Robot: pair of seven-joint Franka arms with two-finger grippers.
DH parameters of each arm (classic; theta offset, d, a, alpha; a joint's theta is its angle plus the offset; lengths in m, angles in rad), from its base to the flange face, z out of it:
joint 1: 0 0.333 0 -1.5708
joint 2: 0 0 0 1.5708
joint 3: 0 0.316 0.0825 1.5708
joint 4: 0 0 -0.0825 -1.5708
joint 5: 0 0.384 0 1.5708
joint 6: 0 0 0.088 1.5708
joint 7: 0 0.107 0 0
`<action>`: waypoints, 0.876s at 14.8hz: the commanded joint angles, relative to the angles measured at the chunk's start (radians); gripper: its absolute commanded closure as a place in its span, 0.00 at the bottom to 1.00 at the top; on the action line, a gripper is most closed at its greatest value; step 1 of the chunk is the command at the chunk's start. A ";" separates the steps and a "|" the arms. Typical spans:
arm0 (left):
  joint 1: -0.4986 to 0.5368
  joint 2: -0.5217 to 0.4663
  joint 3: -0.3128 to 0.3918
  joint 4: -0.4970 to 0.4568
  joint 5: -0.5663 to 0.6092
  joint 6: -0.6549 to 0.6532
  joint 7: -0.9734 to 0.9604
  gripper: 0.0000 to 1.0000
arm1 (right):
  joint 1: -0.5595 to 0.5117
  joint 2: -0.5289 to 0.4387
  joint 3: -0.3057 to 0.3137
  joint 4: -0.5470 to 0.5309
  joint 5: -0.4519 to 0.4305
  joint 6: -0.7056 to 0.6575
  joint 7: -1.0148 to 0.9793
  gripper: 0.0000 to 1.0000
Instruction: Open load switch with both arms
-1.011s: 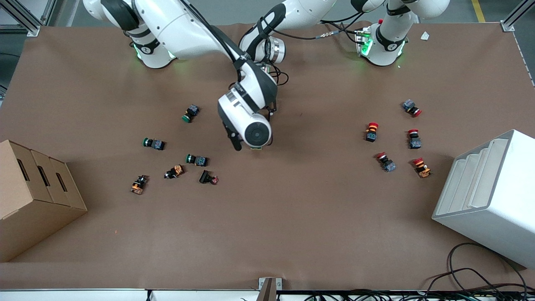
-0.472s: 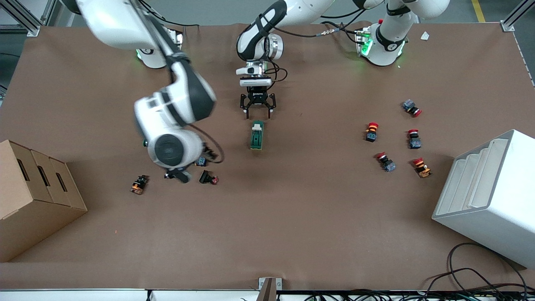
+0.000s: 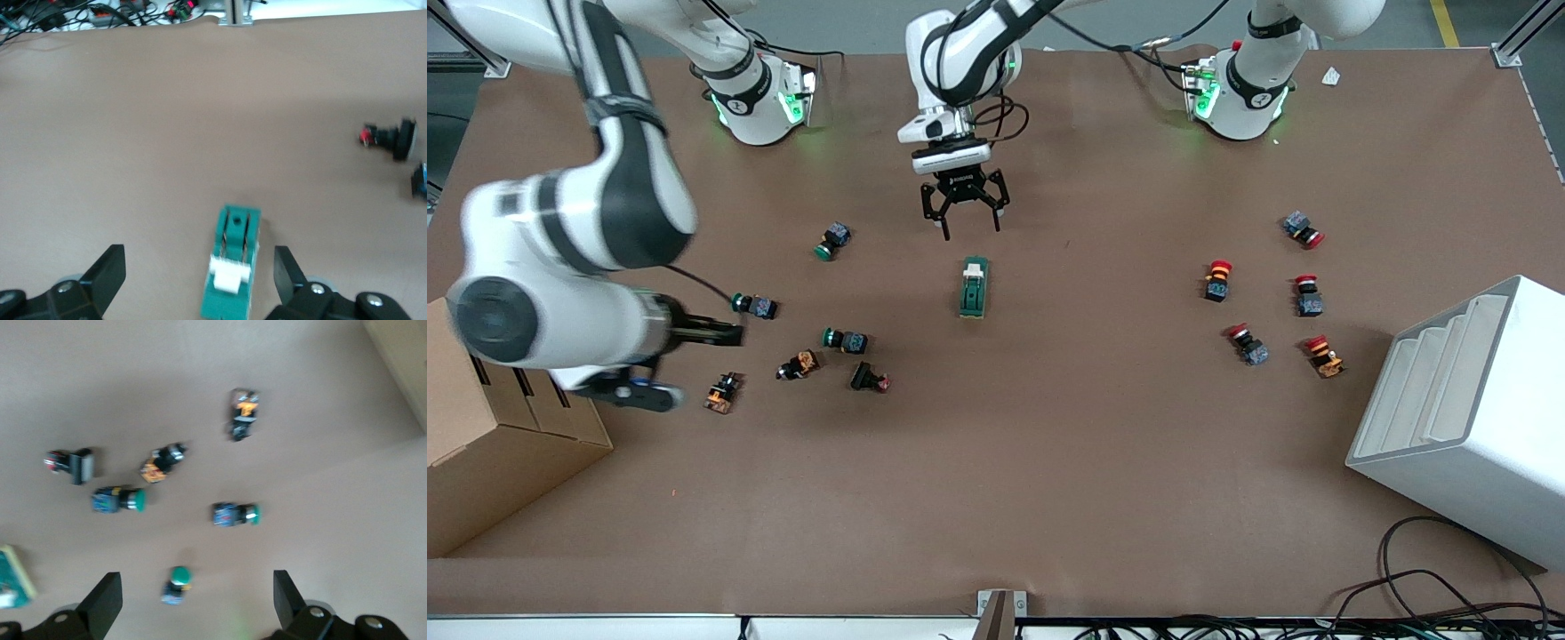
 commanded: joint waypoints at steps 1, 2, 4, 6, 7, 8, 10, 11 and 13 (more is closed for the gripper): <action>0.117 -0.096 -0.003 0.036 -0.184 0.016 0.169 0.01 | -0.061 -0.061 0.023 -0.038 -0.053 -0.013 -0.165 0.00; 0.163 -0.119 -0.003 0.059 -0.238 0.016 0.235 0.01 | -0.089 -0.069 0.024 -0.035 -0.053 -0.019 -0.197 0.00; 0.256 -0.168 -0.002 0.107 -0.371 0.000 0.378 0.00 | -0.115 -0.080 0.021 -0.030 -0.054 -0.039 -0.216 0.00; 0.371 -0.219 -0.003 0.115 -0.459 -0.061 0.545 0.00 | -0.137 -0.083 0.019 -0.021 -0.055 -0.042 -0.215 0.00; 0.414 -0.234 -0.003 0.118 -0.488 -0.088 0.620 0.00 | -0.160 -0.083 0.022 0.002 -0.050 -0.044 -0.214 0.00; 0.459 -0.253 -0.003 0.127 -0.528 -0.098 0.680 0.00 | -0.167 -0.083 0.023 0.017 -0.048 -0.056 -0.214 0.00; 0.560 -0.267 -0.005 0.159 -0.620 -0.110 0.783 0.00 | -0.172 -0.081 0.021 0.036 -0.050 -0.077 -0.213 0.00; 0.602 -0.273 -0.003 0.187 -0.658 -0.134 0.847 0.00 | -0.174 -0.081 0.021 0.039 -0.050 -0.079 -0.211 0.00; 0.692 -0.274 -0.003 0.239 -0.720 -0.197 1.010 0.00 | -0.175 -0.078 0.023 0.045 -0.055 -0.085 -0.216 0.00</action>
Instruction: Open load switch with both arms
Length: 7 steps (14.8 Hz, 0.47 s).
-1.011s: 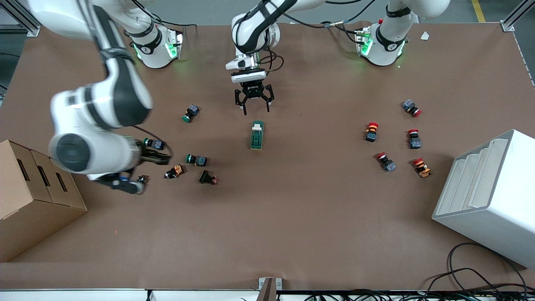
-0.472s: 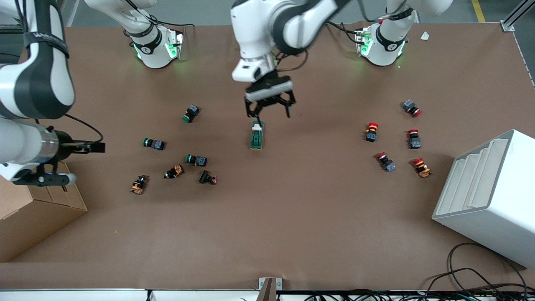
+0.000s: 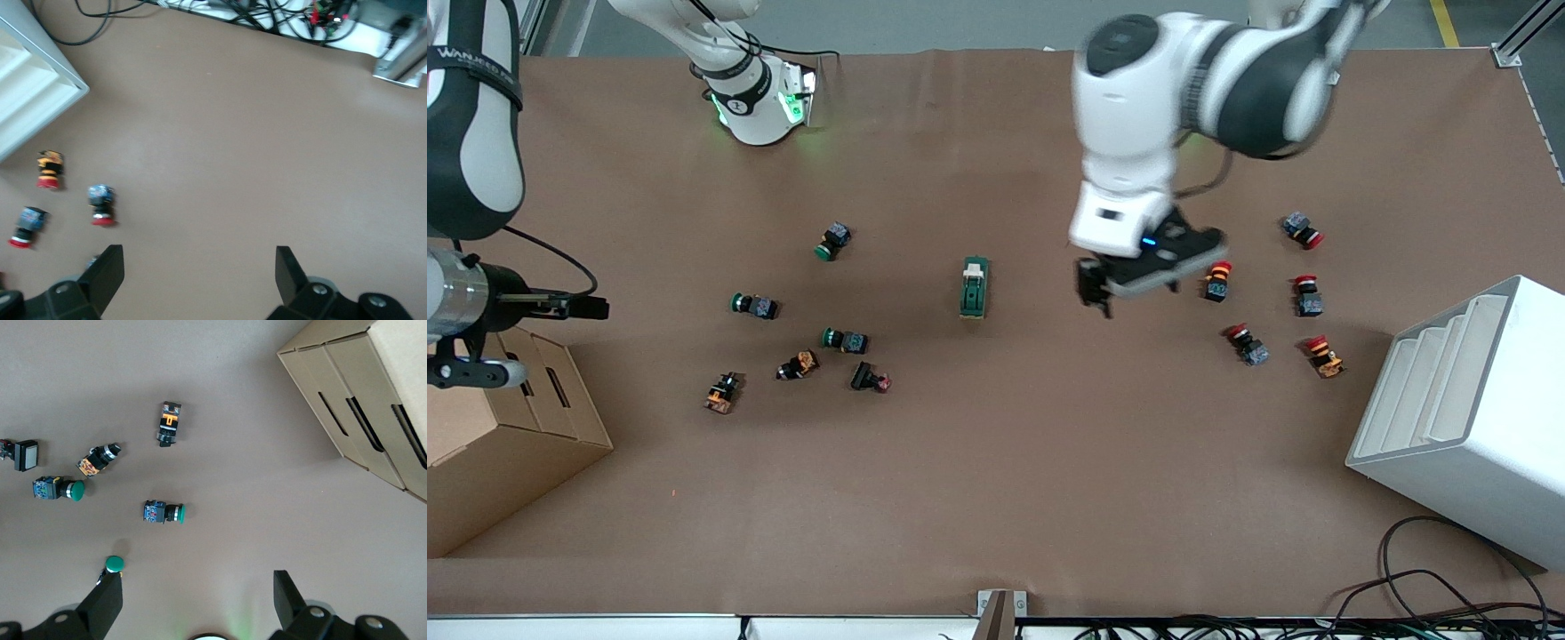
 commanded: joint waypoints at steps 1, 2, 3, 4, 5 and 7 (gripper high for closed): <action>0.113 -0.011 -0.009 0.067 -0.094 -0.088 0.198 0.00 | -0.014 -0.008 0.023 0.016 -0.021 -0.014 -0.008 0.00; 0.160 -0.034 -0.006 0.064 -0.136 -0.092 0.270 0.00 | -0.017 -0.008 0.023 0.021 -0.020 -0.016 -0.010 0.00; 0.206 -0.061 0.000 0.059 -0.202 -0.094 0.347 0.00 | -0.017 -0.008 0.023 0.024 -0.017 -0.022 -0.010 0.00; 0.246 -0.085 0.011 0.055 -0.247 -0.108 0.420 0.00 | -0.017 -0.008 0.023 0.024 -0.014 -0.025 -0.010 0.00; 0.275 -0.109 0.026 0.052 -0.264 -0.143 0.511 0.00 | -0.015 -0.008 0.023 0.025 -0.015 -0.037 -0.008 0.00; 0.309 -0.147 0.070 0.050 -0.305 -0.190 0.647 0.00 | -0.008 -0.009 0.032 0.025 -0.009 -0.052 -0.001 0.00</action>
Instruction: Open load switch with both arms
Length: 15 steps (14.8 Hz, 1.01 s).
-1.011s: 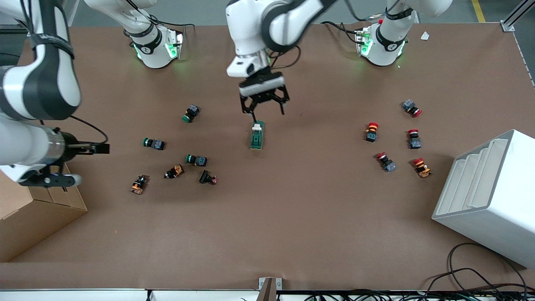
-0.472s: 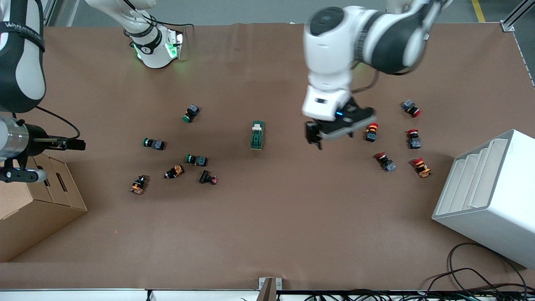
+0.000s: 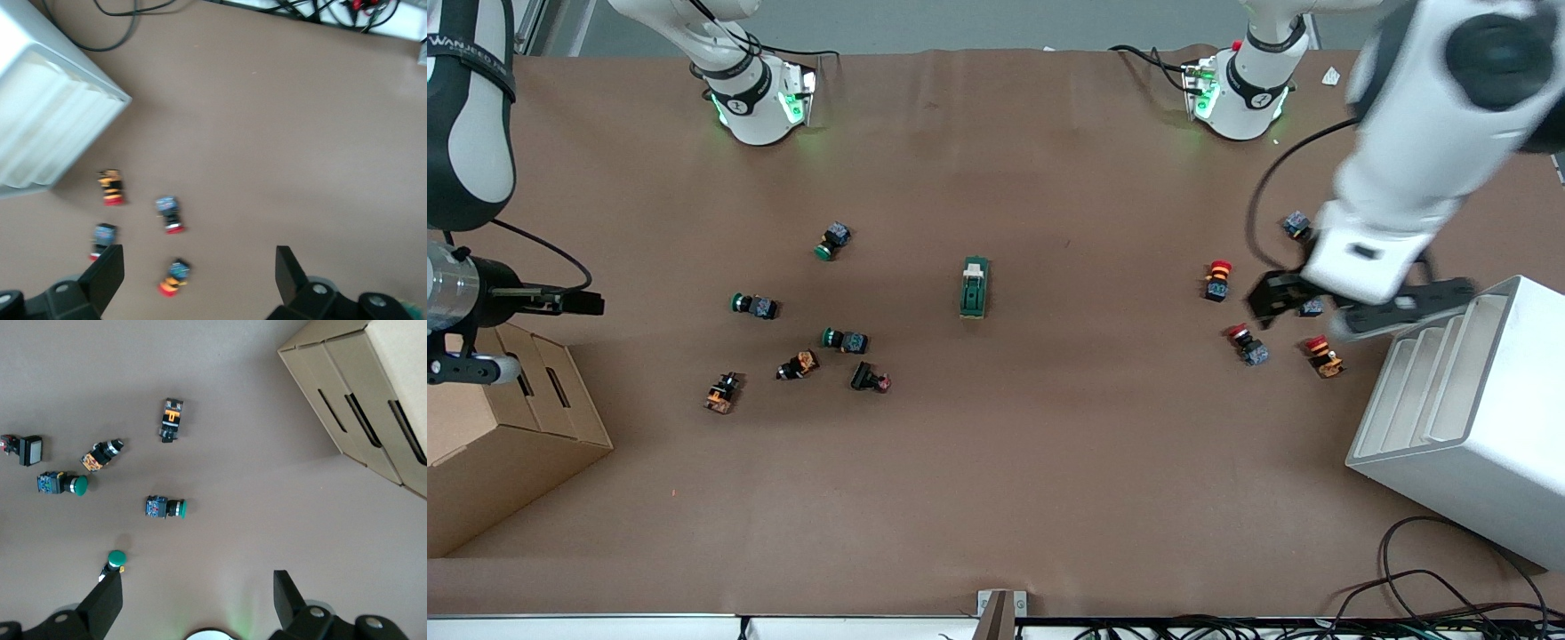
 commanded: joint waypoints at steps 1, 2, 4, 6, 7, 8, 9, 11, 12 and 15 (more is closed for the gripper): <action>0.049 -0.070 0.044 -0.017 -0.095 -0.073 0.173 0.00 | -0.009 -0.017 0.026 0.002 0.001 -0.024 -0.004 0.00; 0.072 -0.085 0.061 -0.018 -0.141 -0.098 0.236 0.00 | -0.010 -0.036 0.027 0.002 0.005 -0.036 -0.007 0.00; 0.080 -0.113 0.112 -0.029 -0.160 -0.142 0.339 0.00 | -0.013 -0.079 0.018 -0.021 0.060 -0.054 -0.008 0.00; 0.082 -0.159 0.132 -0.057 -0.168 -0.188 0.399 0.00 | -0.019 -0.121 0.016 -0.056 0.067 -0.054 -0.010 0.00; 0.083 -0.198 0.130 -0.087 -0.171 -0.228 0.405 0.00 | -0.019 -0.147 0.016 -0.080 0.067 -0.047 -0.010 0.00; 0.085 -0.243 0.123 -0.130 -0.172 -0.233 0.405 0.00 | -0.019 -0.173 0.016 -0.105 0.067 -0.044 -0.010 0.00; 0.082 -0.268 0.124 -0.150 -0.172 -0.233 0.405 0.00 | -0.018 -0.194 0.016 -0.120 0.067 -0.044 -0.010 0.00; 0.082 -0.292 0.123 -0.178 -0.172 -0.230 0.405 0.00 | -0.018 -0.218 0.016 -0.128 0.054 -0.045 -0.010 0.00; 0.082 -0.306 0.121 -0.202 -0.172 -0.216 0.405 0.00 | -0.019 -0.236 0.016 -0.136 0.053 -0.045 -0.010 0.00; 0.083 -0.332 0.123 -0.243 -0.172 -0.178 0.434 0.00 | -0.024 -0.363 0.018 -0.282 0.060 0.031 -0.010 0.00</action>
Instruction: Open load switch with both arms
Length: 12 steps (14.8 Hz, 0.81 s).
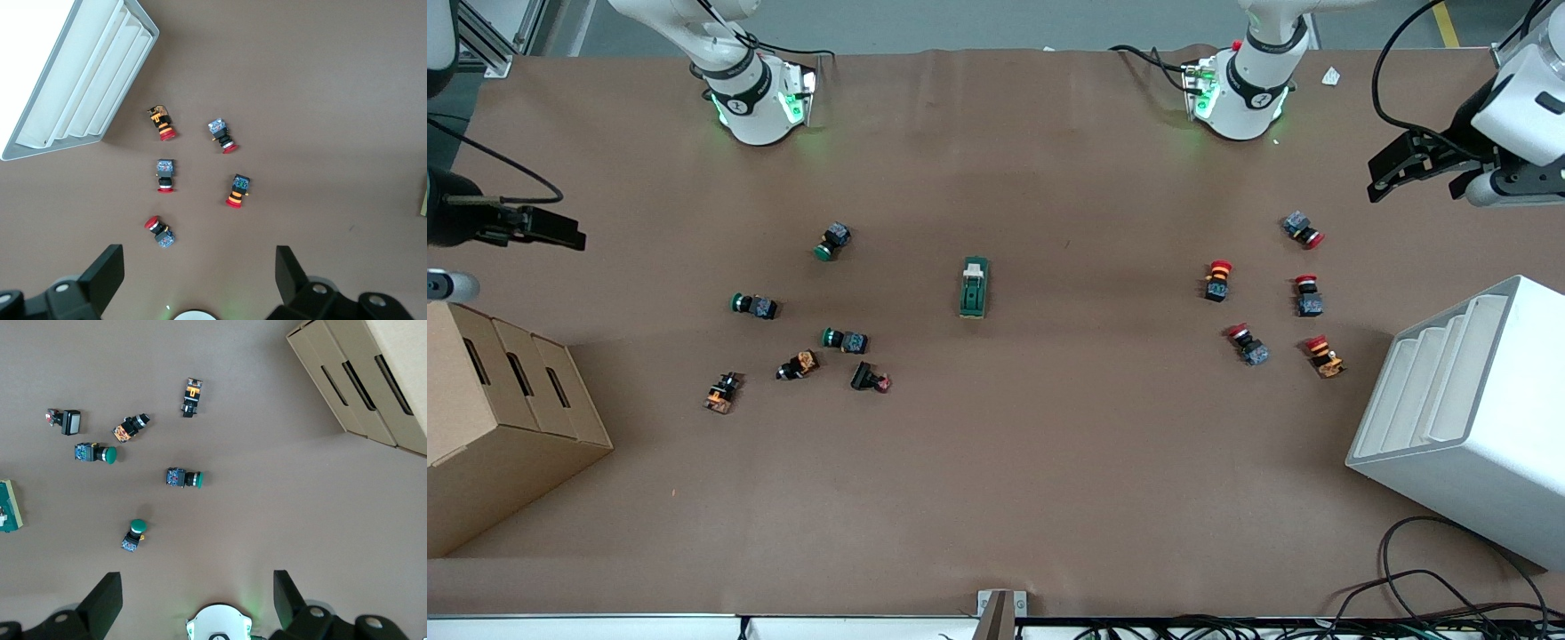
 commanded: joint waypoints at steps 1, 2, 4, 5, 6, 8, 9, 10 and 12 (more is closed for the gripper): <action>0.008 -0.030 0.007 -0.039 -0.016 0.027 0.055 0.00 | -0.015 -0.184 0.009 -0.218 0.013 0.106 -0.010 0.00; 0.008 -0.023 0.010 -0.022 -0.016 0.025 0.067 0.00 | -0.013 -0.215 0.009 -0.245 0.013 0.113 -0.010 0.00; 0.011 0.003 0.011 0.013 -0.016 0.021 0.067 0.00 | -0.012 -0.244 0.009 -0.248 0.014 0.102 -0.008 0.00; 0.011 0.006 0.011 0.017 -0.016 0.005 0.067 0.00 | -0.012 -0.260 0.009 -0.248 0.014 0.093 -0.008 0.00; 0.011 0.010 0.011 0.023 -0.015 -0.002 0.061 0.00 | -0.013 -0.273 0.007 -0.248 0.016 0.082 -0.008 0.00; 0.013 0.028 0.011 0.042 -0.016 -0.003 0.064 0.00 | -0.013 -0.289 0.007 -0.248 0.016 0.076 -0.008 0.00; 0.011 0.040 0.011 0.058 -0.016 -0.004 0.064 0.00 | -0.013 -0.289 0.007 -0.243 0.017 0.076 -0.008 0.00; 0.010 0.046 0.011 0.066 -0.015 -0.004 0.064 0.00 | -0.013 -0.287 0.007 -0.237 0.017 0.077 -0.008 0.00; 0.011 0.048 0.011 0.063 -0.016 -0.007 0.064 0.00 | -0.015 -0.286 0.007 -0.234 0.017 0.080 -0.008 0.00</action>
